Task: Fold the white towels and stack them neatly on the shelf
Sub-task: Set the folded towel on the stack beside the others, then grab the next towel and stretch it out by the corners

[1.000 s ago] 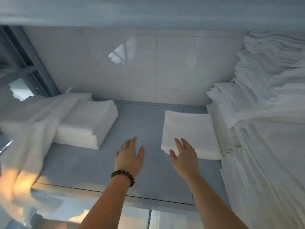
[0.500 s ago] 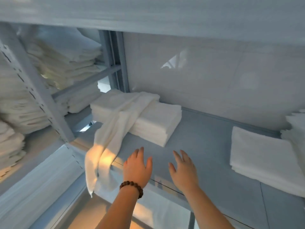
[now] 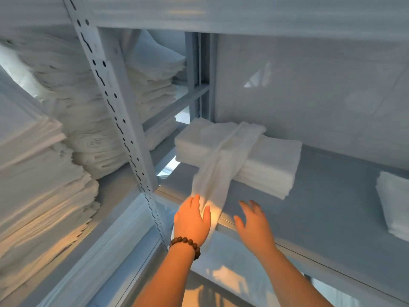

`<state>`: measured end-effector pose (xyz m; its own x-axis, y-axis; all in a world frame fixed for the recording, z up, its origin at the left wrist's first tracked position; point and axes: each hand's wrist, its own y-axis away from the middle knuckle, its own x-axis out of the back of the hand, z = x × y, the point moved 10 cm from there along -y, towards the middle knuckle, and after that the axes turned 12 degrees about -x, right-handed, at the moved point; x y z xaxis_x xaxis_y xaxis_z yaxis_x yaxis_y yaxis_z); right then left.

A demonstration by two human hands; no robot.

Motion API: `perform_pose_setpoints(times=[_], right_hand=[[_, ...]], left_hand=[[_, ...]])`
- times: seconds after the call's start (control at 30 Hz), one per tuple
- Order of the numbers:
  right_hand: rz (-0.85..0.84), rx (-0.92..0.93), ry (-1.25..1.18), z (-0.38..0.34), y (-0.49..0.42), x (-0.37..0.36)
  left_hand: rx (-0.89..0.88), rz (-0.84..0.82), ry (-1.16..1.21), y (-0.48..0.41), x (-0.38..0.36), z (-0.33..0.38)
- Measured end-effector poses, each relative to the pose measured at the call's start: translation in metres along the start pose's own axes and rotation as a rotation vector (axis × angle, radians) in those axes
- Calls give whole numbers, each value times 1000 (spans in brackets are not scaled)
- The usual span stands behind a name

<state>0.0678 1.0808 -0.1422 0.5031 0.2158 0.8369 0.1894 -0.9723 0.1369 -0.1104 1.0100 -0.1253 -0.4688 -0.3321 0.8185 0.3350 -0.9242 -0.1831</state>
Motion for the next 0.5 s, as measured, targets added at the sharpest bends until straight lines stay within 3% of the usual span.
perform_pose_setpoints(times=[0.33, 0.5], right_hand=[[-5, -48, 40, -20, -53, -17], [-33, -92, -81, -29, -96, -22]], left_hand=[[5, -36, 77, -50, -11, -36], [43, -76, 74, -93, -25, -49]])
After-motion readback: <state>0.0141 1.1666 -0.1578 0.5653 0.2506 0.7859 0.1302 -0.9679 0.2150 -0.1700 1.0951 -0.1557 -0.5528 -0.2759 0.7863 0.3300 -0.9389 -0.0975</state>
